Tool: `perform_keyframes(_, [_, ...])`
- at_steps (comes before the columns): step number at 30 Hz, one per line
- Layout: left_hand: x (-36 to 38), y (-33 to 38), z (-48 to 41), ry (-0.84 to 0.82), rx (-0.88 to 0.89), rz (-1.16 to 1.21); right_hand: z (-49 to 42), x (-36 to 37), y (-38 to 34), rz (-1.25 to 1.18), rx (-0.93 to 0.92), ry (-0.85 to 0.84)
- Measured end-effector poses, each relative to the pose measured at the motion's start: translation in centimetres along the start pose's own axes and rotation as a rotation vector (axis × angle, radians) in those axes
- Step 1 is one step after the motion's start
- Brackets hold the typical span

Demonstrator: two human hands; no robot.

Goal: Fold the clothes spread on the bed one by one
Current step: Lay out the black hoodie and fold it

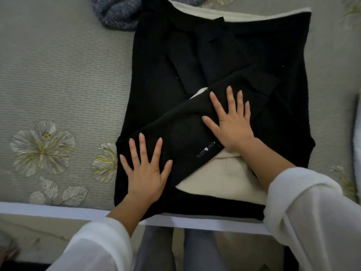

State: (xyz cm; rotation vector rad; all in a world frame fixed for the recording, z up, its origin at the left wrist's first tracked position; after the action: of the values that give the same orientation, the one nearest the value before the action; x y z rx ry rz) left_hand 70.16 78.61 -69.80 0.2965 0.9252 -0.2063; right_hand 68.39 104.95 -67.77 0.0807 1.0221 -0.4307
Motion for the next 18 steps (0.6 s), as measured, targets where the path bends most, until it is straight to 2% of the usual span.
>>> perform_keyframes(6, [-1.2,0.6,0.6,-0.145,0.062,0.075,11.4,1.0,1.1,-0.132,-0.002,0.093])
perform_keyframes(8, [-2.3,0.8,2.3,-0.1,0.141,0.116,16.2,2.0,3.2,-0.145,0.044,0.139])
perform_keyframes(11, [-2.7,1.2,6.4,0.009,0.304,0.019,22.1,3.7,6.6,-0.125,0.141,0.184])
perform_keyframes(14, [-0.6,0.3,9.3,-0.055,0.317,-0.021,25.2,6.2,8.2,-0.013,0.153,0.101])
perform_keyframes(18, [2.1,-0.1,9.6,-0.107,0.309,-0.098,25.1,9.3,8.7,-0.019,0.139,-0.038])
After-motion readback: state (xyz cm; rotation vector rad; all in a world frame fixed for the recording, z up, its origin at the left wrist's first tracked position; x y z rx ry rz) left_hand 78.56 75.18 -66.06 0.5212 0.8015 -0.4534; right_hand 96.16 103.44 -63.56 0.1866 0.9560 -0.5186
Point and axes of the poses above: each hand's wrist, its own z-axis away from the middle knuckle, its own x-axis out of the palm, y = z × x, the point moved 7 cm from there along -z, towards the middle knuckle, and after that the axes turned 8 degrees about -y, right-handed, at the moved point
